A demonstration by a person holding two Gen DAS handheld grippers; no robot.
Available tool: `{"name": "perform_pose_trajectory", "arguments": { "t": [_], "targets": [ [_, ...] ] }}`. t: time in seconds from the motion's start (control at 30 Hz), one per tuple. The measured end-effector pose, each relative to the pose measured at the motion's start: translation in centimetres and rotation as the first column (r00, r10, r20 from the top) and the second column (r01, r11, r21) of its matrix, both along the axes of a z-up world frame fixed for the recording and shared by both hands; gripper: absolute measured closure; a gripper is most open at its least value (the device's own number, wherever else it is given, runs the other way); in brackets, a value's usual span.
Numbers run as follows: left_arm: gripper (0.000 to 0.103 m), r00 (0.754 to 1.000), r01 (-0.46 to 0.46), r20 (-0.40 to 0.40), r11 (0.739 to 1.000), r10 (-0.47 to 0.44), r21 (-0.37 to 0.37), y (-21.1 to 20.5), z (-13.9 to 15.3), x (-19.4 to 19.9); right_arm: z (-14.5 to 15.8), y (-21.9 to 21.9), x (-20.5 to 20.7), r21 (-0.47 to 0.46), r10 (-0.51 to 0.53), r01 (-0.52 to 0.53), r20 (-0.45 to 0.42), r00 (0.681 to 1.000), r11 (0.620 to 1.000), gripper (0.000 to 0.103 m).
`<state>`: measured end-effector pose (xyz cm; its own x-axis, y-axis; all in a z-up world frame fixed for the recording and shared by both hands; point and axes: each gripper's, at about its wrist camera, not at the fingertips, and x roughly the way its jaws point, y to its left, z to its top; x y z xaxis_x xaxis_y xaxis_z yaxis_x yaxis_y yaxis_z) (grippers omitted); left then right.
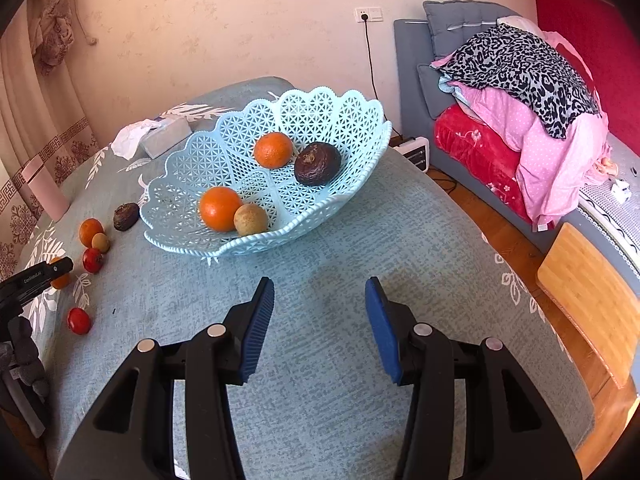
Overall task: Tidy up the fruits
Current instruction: 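Close the right tool on a red tomato while the left tool holds the orange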
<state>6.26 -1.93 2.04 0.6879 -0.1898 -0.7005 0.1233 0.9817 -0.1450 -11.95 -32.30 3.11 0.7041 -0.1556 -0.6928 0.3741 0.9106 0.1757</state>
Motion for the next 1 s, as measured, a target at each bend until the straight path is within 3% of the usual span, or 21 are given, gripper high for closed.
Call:
{"name": "perform_pose_trajectory", "arguments": {
  "t": [0.27, 0.6, 1.0],
  "targets": [
    [0.065, 0.996, -0.055, 0.078, 0.998, 0.053, 0.017, 0.7, 1.0, -1.1, 2.1, 5.2, 2.4, -0.011, 0.172, -0.172, 0.015, 0.985, 0.985, 0.054],
    [0.065, 0.992, -0.106, 0.07, 0.994, 0.106, -0.007, 1.7, 0.9, -1.2, 2.7, 11.9, 8.8, 0.068, 0.388, -0.386, -0.01, 0.922, 0.92, 0.054],
    [0.065, 0.991, -0.128, 0.046, 0.992, 0.128, 0.002, 2.0, 0.5, -1.1, 2.2, 17.6, 13.8, 0.029, 0.515, -0.515, -0.05, 0.856, 0.857, 0.054]
  ]
}}
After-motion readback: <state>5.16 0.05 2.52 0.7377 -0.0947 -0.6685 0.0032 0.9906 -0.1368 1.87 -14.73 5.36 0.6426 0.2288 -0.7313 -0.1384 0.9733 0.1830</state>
